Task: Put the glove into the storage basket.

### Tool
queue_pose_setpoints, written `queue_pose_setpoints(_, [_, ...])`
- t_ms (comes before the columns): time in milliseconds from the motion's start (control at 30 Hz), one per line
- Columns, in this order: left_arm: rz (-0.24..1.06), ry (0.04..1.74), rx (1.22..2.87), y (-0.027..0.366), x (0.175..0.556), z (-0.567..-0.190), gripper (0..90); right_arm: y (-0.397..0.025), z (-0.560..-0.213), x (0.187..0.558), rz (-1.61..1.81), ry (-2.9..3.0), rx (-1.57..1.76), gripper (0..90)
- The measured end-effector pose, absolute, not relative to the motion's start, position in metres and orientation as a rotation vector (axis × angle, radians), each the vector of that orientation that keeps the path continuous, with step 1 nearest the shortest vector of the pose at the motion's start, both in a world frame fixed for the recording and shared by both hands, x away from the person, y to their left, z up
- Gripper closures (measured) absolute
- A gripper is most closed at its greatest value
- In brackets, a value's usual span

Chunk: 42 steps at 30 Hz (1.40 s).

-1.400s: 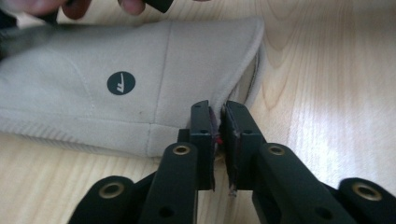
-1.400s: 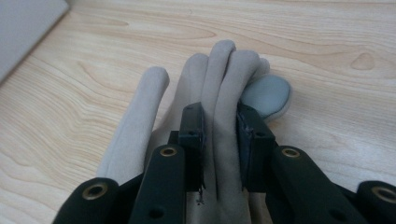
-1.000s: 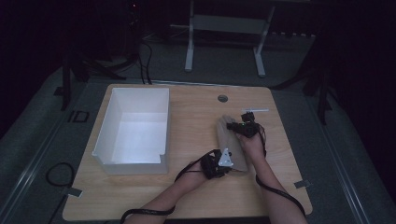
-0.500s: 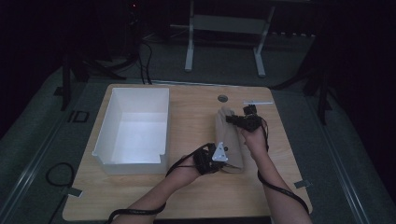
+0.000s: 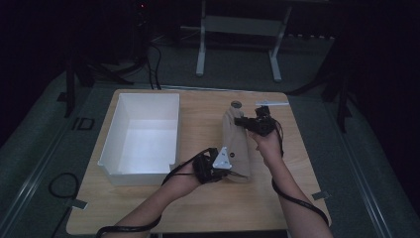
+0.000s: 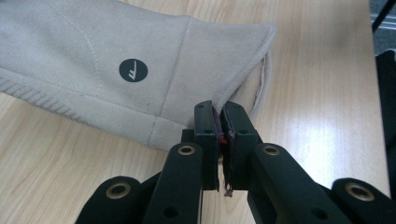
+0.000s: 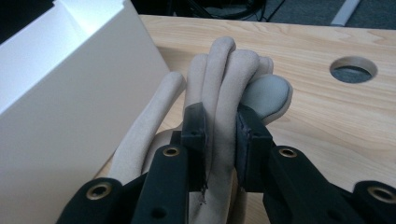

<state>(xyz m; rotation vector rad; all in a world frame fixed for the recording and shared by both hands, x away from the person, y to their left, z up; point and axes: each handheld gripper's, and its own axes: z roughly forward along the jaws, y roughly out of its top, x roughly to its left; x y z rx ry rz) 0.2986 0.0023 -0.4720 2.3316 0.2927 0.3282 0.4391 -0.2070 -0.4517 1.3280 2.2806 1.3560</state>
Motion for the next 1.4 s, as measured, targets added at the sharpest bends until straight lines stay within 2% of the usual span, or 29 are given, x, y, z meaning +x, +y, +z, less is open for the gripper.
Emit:
queue_pose_setpoints(900, [0.239,0.447,2.173,0.079,0.296,-0.429,86.1,-0.142,-0.406,0.442,1.472,2.305,1.198,76.0])
queue_pose_setpoints(1400, [0.328,0.503,2.154,0.119,0.292,-0.408,86.1,-0.102,-0.379,0.448,1.504,2.317,1.134,76.0])
